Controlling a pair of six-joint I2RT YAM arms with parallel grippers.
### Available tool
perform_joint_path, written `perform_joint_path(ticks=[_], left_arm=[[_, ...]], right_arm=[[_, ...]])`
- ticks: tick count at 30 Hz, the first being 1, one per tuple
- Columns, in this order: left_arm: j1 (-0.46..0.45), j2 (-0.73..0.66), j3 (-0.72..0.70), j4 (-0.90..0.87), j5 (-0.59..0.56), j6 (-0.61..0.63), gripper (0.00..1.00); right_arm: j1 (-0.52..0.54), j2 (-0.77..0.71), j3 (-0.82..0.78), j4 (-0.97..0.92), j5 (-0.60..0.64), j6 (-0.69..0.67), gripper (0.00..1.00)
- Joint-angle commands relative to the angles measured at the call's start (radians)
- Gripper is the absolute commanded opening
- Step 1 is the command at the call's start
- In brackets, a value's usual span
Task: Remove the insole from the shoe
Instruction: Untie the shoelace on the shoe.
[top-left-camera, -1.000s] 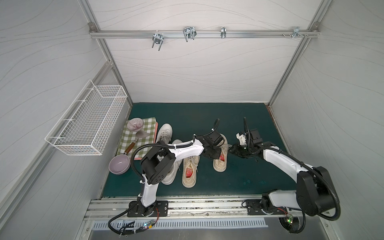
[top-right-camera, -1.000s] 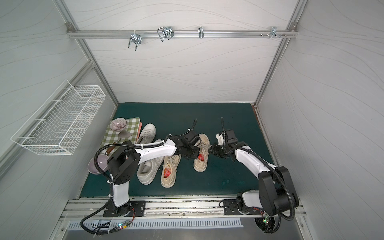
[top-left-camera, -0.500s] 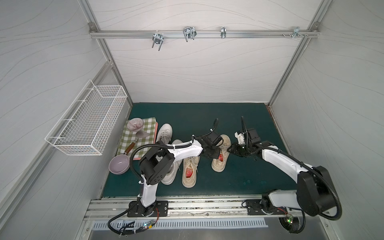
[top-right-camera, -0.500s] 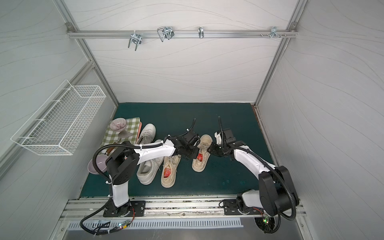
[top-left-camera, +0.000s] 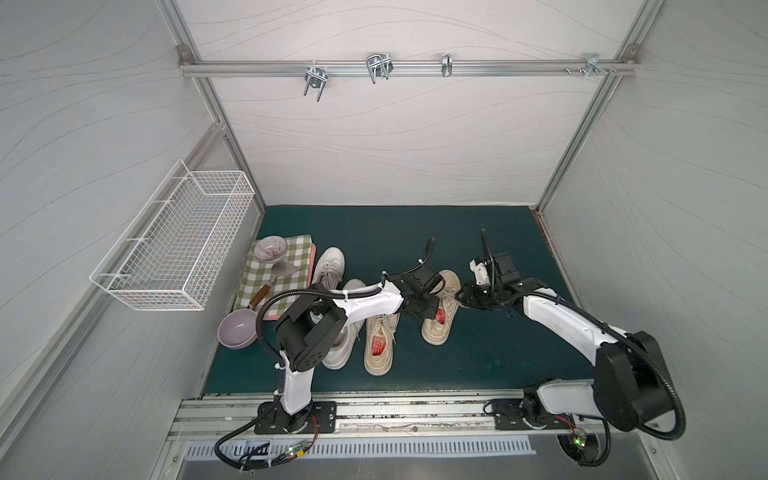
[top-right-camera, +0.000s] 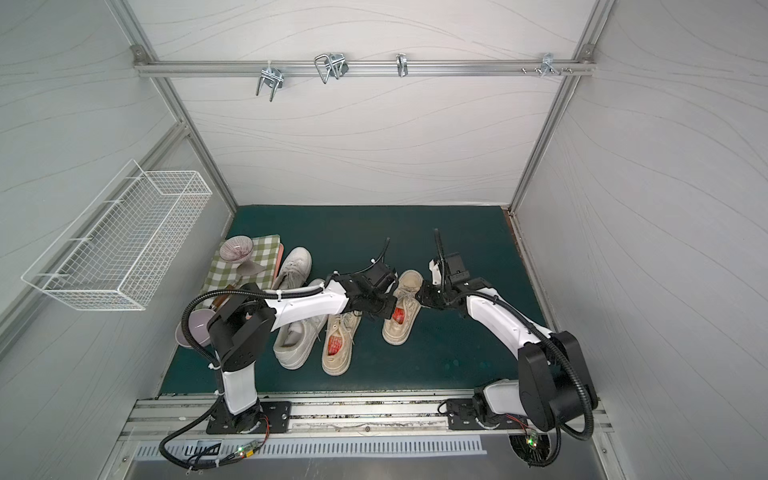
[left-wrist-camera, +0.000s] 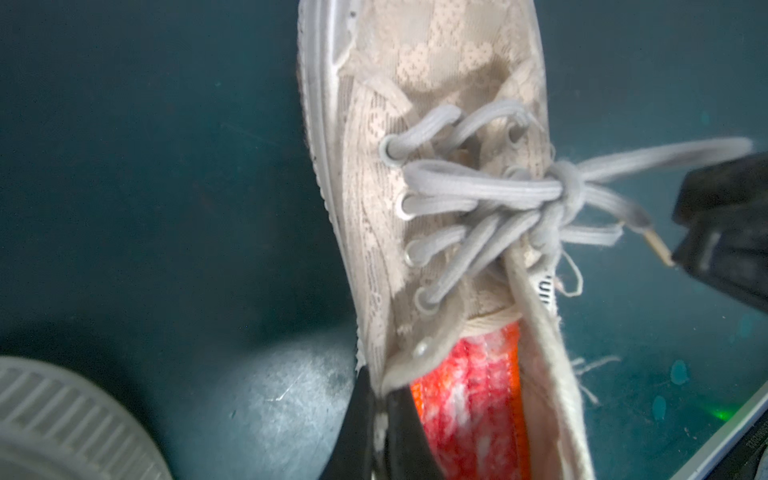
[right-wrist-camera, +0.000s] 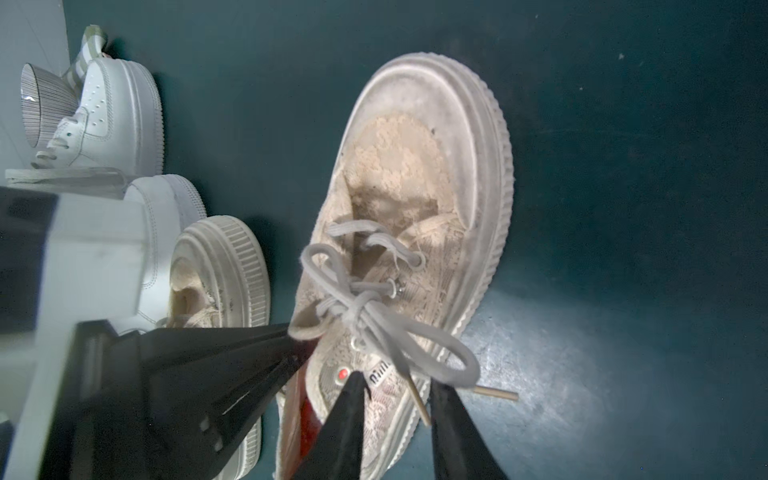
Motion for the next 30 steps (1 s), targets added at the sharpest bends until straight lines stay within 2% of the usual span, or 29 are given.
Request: perform_joint_path(ticks=[1, 9, 13, 19, 24, 30], left_arm=[[0.004, -0.036, -0.013, 0.007, 0.007, 0.007, 0.00], [0.004, -0.058, -0.036, 0.012, 0.002, 0.002, 0.00], [0.004, -0.052, -0.034, 0.013, 0.004, 0.000, 0.00], [0.004, -0.042, -0.016, -0.011, -0.013, -0.007, 0.00], [0.008, -0.042, 0.000, -0.047, -0.075, -0.016, 0.00], [0.068, -0.060, -0.006, -0.055, -0.093, -0.053, 0.00]], right_arm=[[0.016, 0.022, 0.021, -0.019, 0.012, -0.003, 0.29], [0.040, 0.075, 0.019, 0.005, 0.018, 0.004, 0.27], [0.063, 0.090, 0.027, 0.003, 0.024, 0.001, 0.23], [0.066, 0.077, 0.034, -0.014, 0.041, 0.002, 0.14], [0.065, 0.057, 0.028, -0.037, 0.068, -0.006, 0.08], [0.064, -0.014, 0.009, -0.079, 0.136, -0.012, 0.05]])
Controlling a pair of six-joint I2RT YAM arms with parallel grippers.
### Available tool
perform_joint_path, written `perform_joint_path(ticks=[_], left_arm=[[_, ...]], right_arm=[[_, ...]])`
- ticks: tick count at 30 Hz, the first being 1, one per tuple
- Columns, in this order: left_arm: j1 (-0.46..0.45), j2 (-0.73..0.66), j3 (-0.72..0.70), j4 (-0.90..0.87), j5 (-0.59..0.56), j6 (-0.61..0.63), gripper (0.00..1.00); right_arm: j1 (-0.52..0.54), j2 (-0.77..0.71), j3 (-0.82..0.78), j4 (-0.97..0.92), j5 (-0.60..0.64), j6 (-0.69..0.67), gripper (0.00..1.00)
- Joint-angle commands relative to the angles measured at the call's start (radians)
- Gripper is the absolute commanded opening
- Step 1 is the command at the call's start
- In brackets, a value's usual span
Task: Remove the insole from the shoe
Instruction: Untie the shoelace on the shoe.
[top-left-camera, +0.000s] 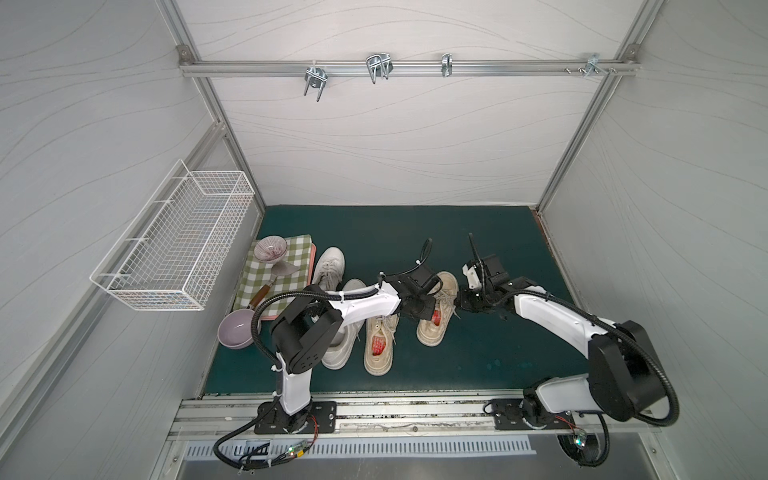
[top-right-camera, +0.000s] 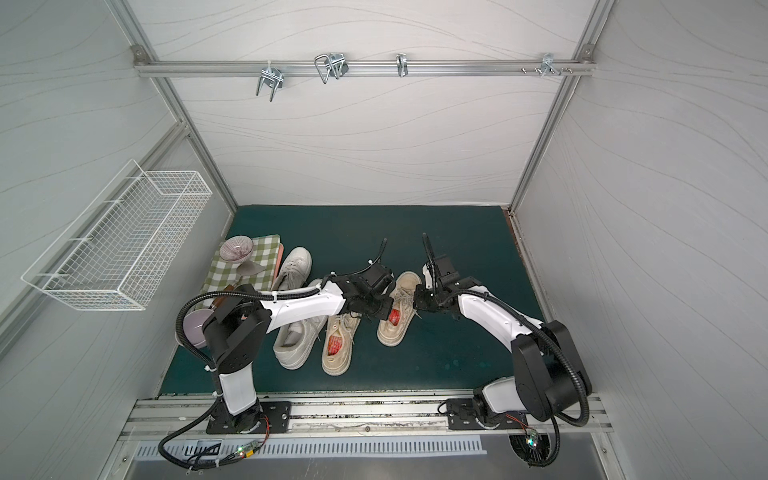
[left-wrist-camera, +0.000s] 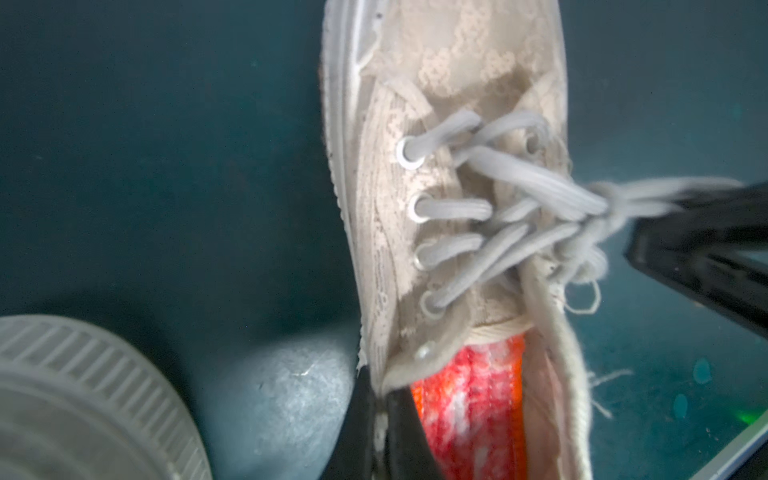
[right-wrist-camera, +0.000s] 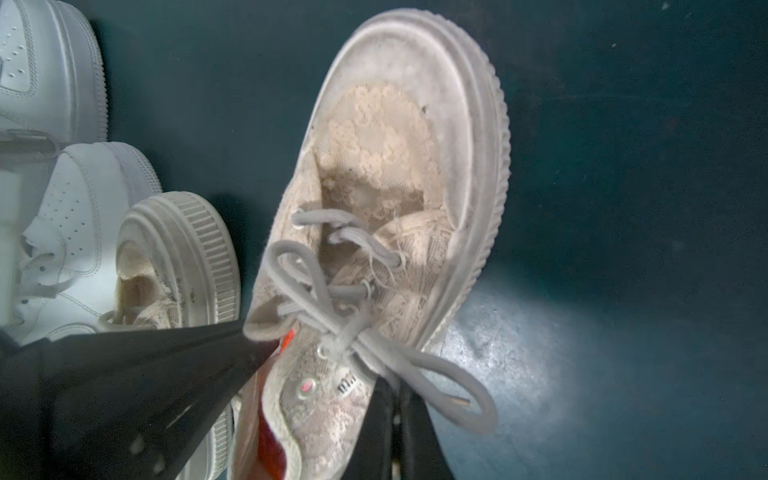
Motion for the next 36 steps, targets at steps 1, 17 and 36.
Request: perform_joint_path(ticks=[1, 17, 36], left_arm=[[0.054, -0.036, 0.016, -0.025, -0.056, -0.032, 0.00], [0.112, -0.047, -0.011, 0.012, -0.022, -0.022, 0.00], [0.120, -0.046, -0.033, 0.052, -0.002, -0.008, 0.00]], right_arm=[[-0.002, -0.059, -0.006, -0.053, 0.062, -0.009, 0.05], [-0.141, -0.128, 0.001, -0.106, -0.004, -0.020, 0.00], [-0.166, -0.149, 0.089, -0.205, 0.103, -0.019, 0.00]])
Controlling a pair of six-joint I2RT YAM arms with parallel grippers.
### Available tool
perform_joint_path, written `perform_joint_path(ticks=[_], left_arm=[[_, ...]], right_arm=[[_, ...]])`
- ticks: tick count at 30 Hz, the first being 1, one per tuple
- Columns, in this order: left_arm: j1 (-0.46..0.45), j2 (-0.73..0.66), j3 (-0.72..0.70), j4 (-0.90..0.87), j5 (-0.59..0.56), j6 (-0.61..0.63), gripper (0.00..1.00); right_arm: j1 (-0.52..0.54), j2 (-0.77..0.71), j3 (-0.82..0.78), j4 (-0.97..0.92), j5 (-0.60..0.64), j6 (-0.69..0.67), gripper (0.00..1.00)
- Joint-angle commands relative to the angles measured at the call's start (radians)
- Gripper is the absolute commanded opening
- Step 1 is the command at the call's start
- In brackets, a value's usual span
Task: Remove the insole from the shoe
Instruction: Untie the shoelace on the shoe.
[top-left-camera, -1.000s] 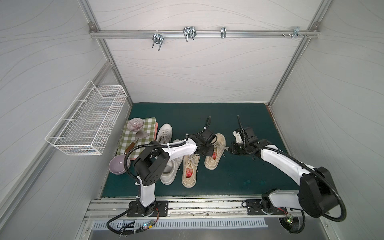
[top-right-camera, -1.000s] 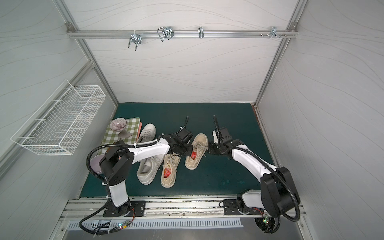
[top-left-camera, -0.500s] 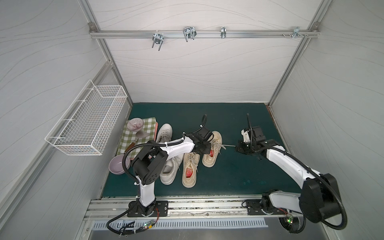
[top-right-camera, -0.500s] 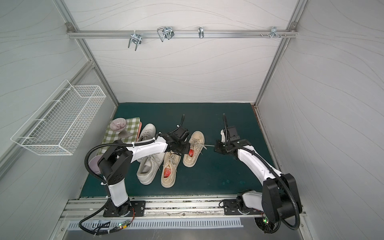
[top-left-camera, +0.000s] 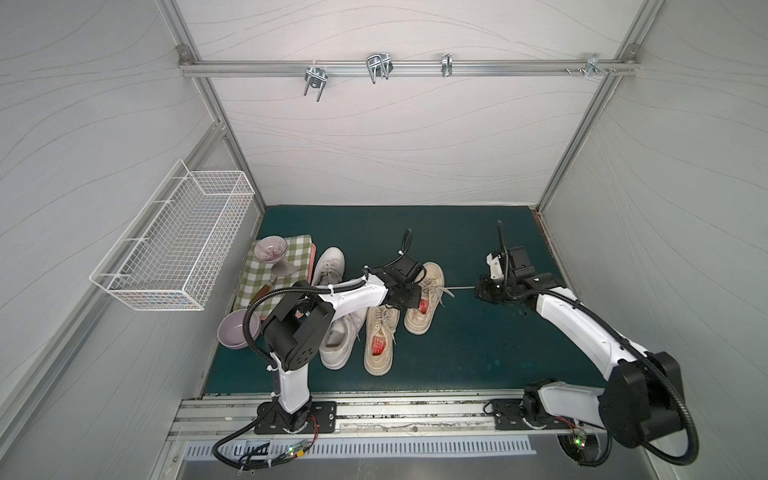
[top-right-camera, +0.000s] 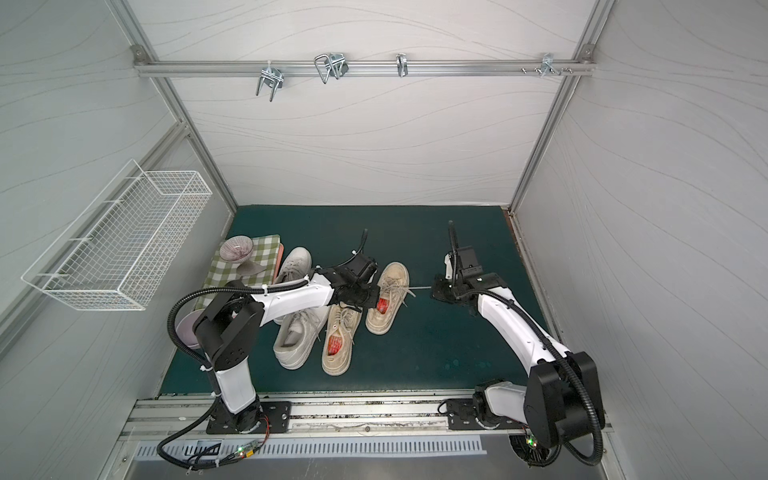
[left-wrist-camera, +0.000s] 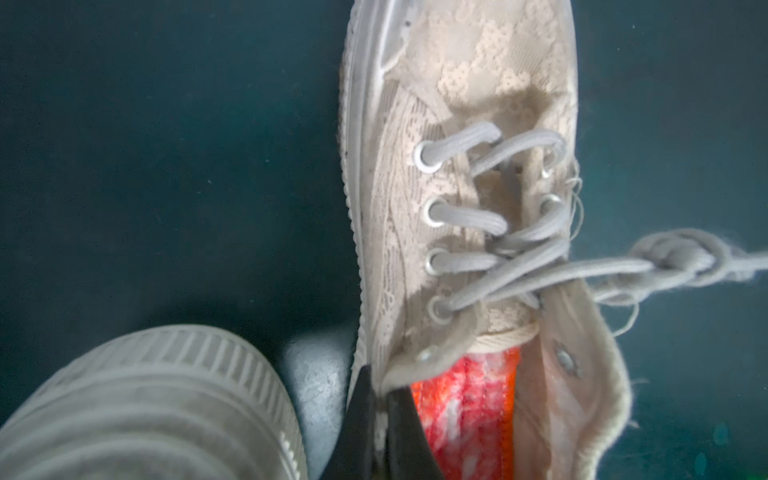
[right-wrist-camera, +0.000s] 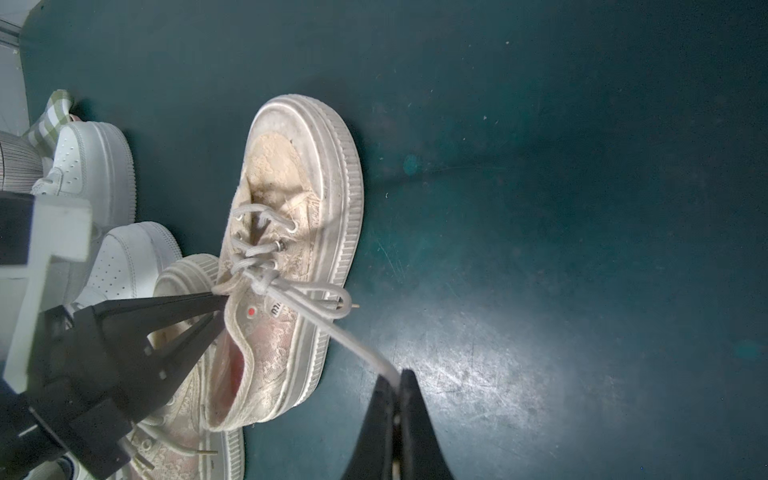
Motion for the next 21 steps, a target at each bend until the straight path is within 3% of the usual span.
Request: perform_joint_path(ticks=[1, 17, 21], left_arm=[[0.012, -0.019, 0.006, 0.023, -0.015, 0.004, 0.00], [0.018, -0.017, -0.008, 0.027, -0.024, 0.008, 0.00], [0.022, -0.021, -0.014, 0.036, -0.005, 0.021, 0.00]], right_arm=[[-0.016, -0.024, 0.025, -0.065, 0.064, -0.007, 0.00], [-0.032, -0.057, 0.036, -0.078, 0.135, 0.038, 0.00], [-0.036, -0.053, 0.028, -0.044, 0.076, 0.033, 0.00]])
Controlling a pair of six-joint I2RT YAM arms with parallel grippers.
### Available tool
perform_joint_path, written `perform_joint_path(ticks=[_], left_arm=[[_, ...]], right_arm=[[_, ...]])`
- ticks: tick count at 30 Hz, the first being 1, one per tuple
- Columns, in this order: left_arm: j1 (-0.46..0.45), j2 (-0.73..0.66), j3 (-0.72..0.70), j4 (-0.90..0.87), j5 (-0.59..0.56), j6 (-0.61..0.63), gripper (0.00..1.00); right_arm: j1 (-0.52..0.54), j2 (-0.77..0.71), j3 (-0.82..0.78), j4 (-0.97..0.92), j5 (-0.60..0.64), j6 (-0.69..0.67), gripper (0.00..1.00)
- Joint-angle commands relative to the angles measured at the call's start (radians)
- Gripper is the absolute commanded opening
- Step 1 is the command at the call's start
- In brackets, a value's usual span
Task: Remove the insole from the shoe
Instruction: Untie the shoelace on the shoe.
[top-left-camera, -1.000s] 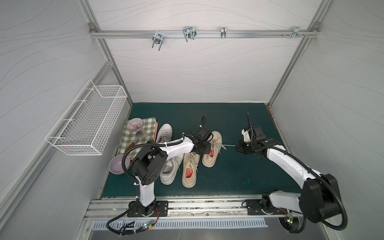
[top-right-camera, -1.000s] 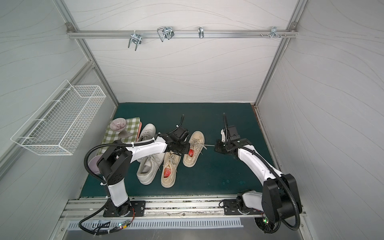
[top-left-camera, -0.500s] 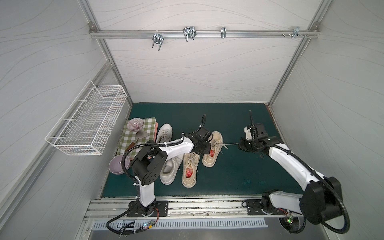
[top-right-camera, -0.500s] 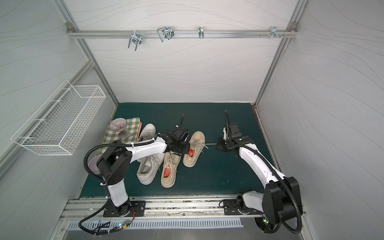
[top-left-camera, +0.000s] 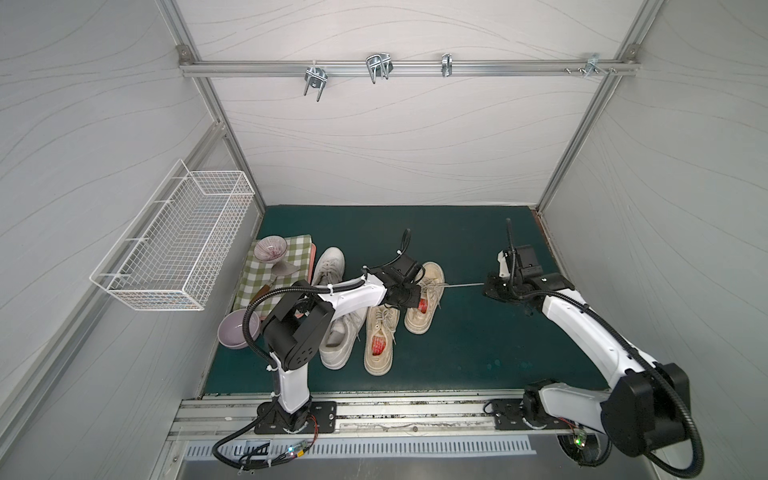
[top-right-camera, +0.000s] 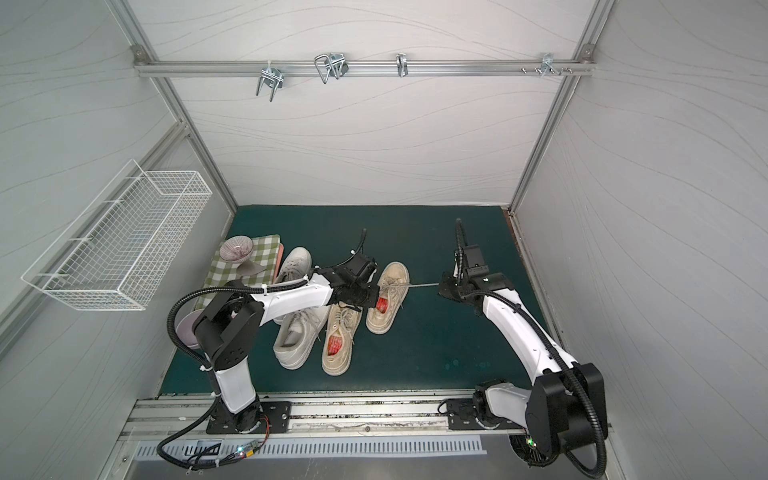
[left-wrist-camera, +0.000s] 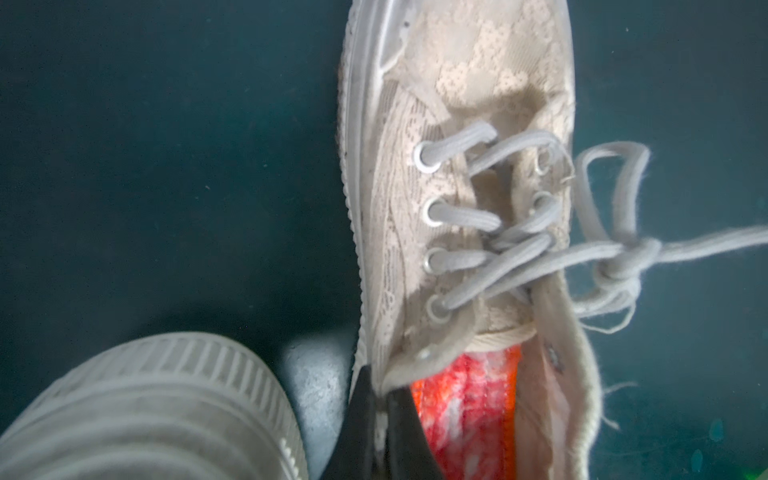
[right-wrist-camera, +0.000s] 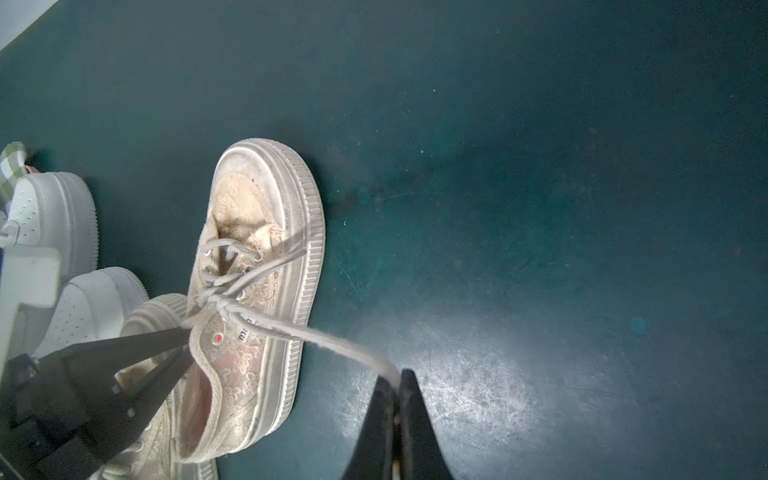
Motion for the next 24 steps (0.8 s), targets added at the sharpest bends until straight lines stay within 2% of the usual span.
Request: perform_joint_path(ticks=[1, 4, 8, 11, 15, 21, 24], left_arm=[[0.012, -0.022, -0.005, 0.026, -0.004, 0.013, 0.00], [0.006, -0.028, -0.003, 0.042, 0.054, 0.036, 0.00], [-0.014, -0.047, -0.013, 0.049, 0.074, 0.063, 0.00], [-0.013, -0.054, -0.018, 0.038, 0.075, 0.066, 0.00], [-0.013, -0.068, -0.023, 0.027, 0.062, 0.068, 0.00], [-0.014, -0.073, -0.017, 0.034, 0.069, 0.062, 0.00], [-0.014, -0.073, -0.015, 0.033, 0.076, 0.060, 0.00]], right_arm=[[-0.006, -0.001, 0.014, 0.011, -0.047, 0.013, 0.00], [-0.006, 0.054, 0.039, 0.043, -0.104, 0.017, 0.00], [-0.009, 0.183, 0.140, 0.037, -0.123, 0.022, 0.14], [-0.013, 0.248, 0.201, 0.005, -0.082, 0.026, 0.42], [0.003, 0.205, 0.182, -0.013, -0.005, 0.009, 0.64], [0.124, 0.114, 0.142, -0.068, 0.076, -0.066, 0.70], [0.175, 0.081, 0.097, -0.030, 0.008, -0.107, 0.67]])
